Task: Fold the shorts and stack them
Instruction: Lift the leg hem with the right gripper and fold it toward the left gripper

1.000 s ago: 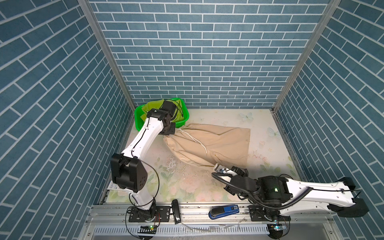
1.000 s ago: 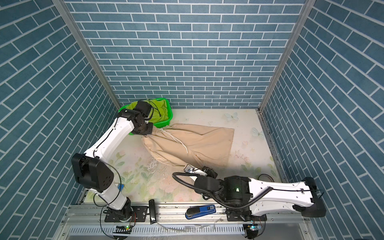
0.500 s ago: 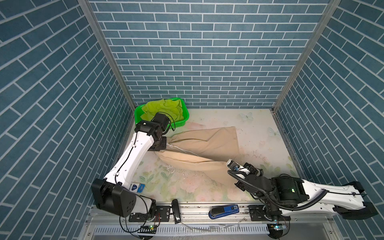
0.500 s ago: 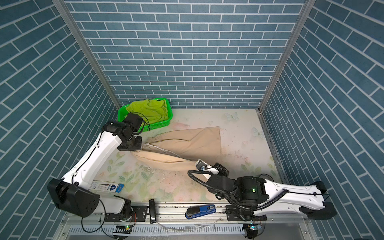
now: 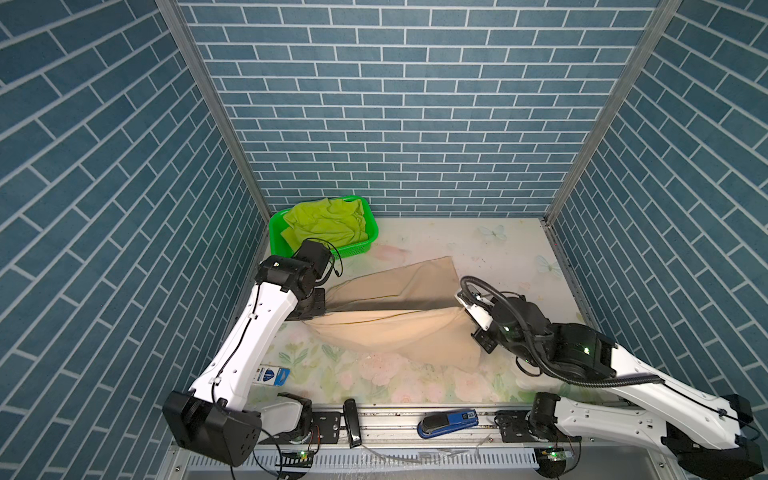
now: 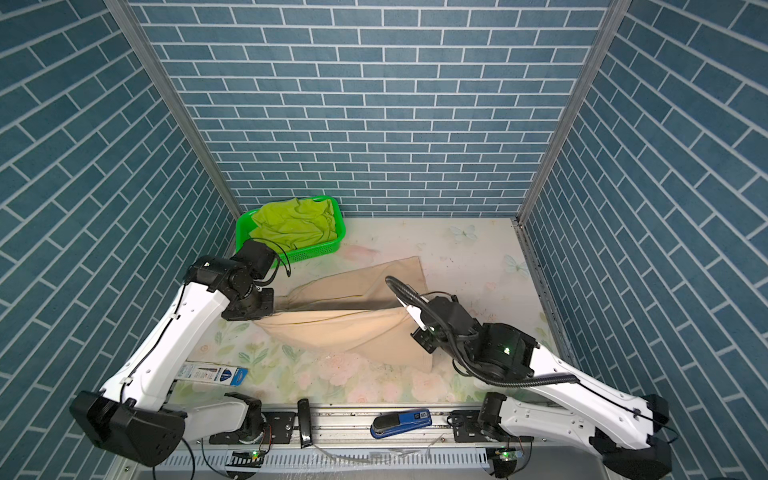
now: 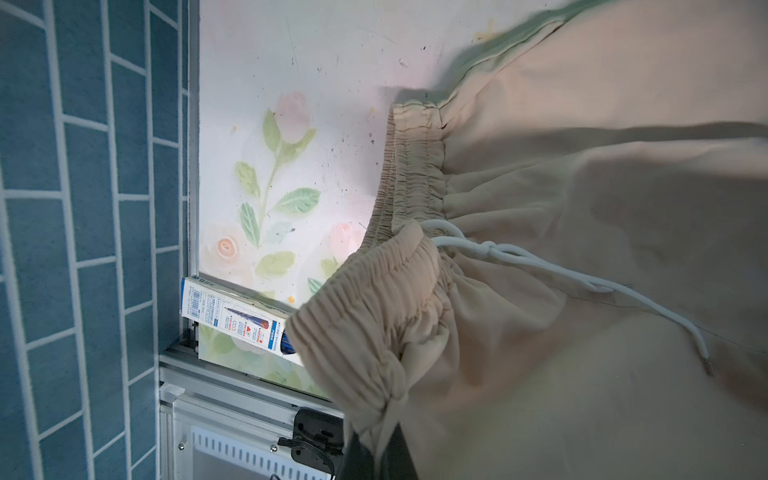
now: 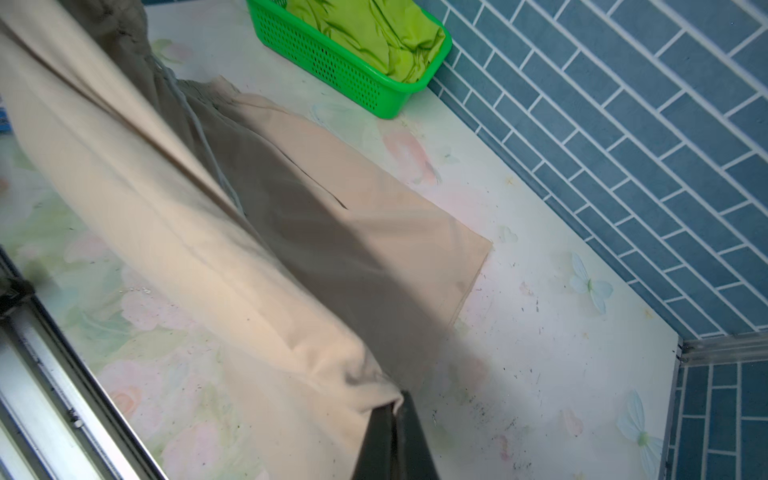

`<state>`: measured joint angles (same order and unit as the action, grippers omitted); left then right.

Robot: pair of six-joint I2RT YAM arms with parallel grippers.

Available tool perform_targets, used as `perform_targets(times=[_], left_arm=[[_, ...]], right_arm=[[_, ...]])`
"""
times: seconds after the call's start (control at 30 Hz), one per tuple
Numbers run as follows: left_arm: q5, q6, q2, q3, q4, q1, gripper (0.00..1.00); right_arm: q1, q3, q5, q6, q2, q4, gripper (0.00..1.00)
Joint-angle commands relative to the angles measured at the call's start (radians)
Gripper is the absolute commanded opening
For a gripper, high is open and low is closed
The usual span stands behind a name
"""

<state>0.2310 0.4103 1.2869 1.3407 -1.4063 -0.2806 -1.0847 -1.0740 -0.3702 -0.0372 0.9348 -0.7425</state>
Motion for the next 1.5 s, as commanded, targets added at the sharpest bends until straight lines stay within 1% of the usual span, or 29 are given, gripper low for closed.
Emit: perform_targets(times=[0.0,0.13,0.2,0.27,0.3,0.33,0.37,0.43,0.5,0.63,0.73,0.87,0.97,1.1,1.23,1.3,1.47], left_arm=[[0.086,-0.026,0.042,0.002,-0.052,0.017,0.05],[0.063,-0.062,0.081,0.044,-0.043,0.053,0.05],[0.057,-0.083,0.119,0.073,-0.041,0.072,0.05],[0.057,-0.100,0.163,0.100,-0.047,0.088,0.05],[0.057,-0.106,0.181,0.111,-0.048,0.094,0.04],[0.056,-0.113,0.200,0.128,-0.050,0.099,0.02],[0.057,-0.114,0.218,0.150,-0.055,0.103,0.00],[0.040,-0.118,0.225,0.199,-0.056,0.103,0.00],[0.016,-0.125,0.213,0.230,-0.054,0.103,0.00],[-0.004,-0.134,0.175,0.234,-0.064,0.103,0.00],[-0.008,-0.124,0.125,0.187,-0.080,0.103,0.00],[-0.031,-0.115,0.013,0.110,-0.090,0.103,0.00],[-0.038,-0.105,-0.037,0.086,-0.121,0.103,0.00],[-0.085,-0.095,-0.084,0.058,-0.137,0.103,0.00],[-0.065,-0.107,-0.100,0.043,-0.146,0.103,0.02],[-0.059,-0.121,-0.065,0.039,-0.140,0.106,0.02],[-0.045,-0.145,0.051,0.051,-0.108,0.114,0.02]], right_arm=[[0.106,-0.072,0.172,-0.118,0.071,-0.014,0.00],[0.255,-0.132,0.311,-0.178,0.166,-0.018,0.00],[0.345,-0.165,0.388,-0.207,0.212,-0.028,0.00],[0.409,-0.205,0.444,-0.231,0.258,-0.050,0.00],[0.430,-0.227,0.453,-0.242,0.280,-0.061,0.00],[0.447,-0.258,0.481,-0.251,0.303,-0.077,0.00],[0.451,-0.301,0.486,-0.257,0.326,-0.101,0.00],[0.450,-0.384,0.502,-0.255,0.344,-0.146,0.00],[0.450,-0.420,0.529,-0.253,0.320,-0.165,0.00],[0.445,-0.369,0.528,-0.243,0.214,-0.186,0.00],[0.444,-0.321,0.505,-0.211,0.119,-0.236,0.00],[0.436,-0.293,0.479,-0.171,-0.010,-0.301,0.00],[0.431,-0.286,0.479,-0.152,-0.037,-0.338,0.00],[0.426,-0.285,0.505,-0.142,-0.014,-0.341,0.00],[0.427,-0.305,0.473,-0.182,0.049,-0.329,0.00],[0.432,-0.320,0.438,-0.213,0.128,-0.317,0.00],[0.462,-0.403,0.453,-0.240,0.320,-0.278,0.00]])
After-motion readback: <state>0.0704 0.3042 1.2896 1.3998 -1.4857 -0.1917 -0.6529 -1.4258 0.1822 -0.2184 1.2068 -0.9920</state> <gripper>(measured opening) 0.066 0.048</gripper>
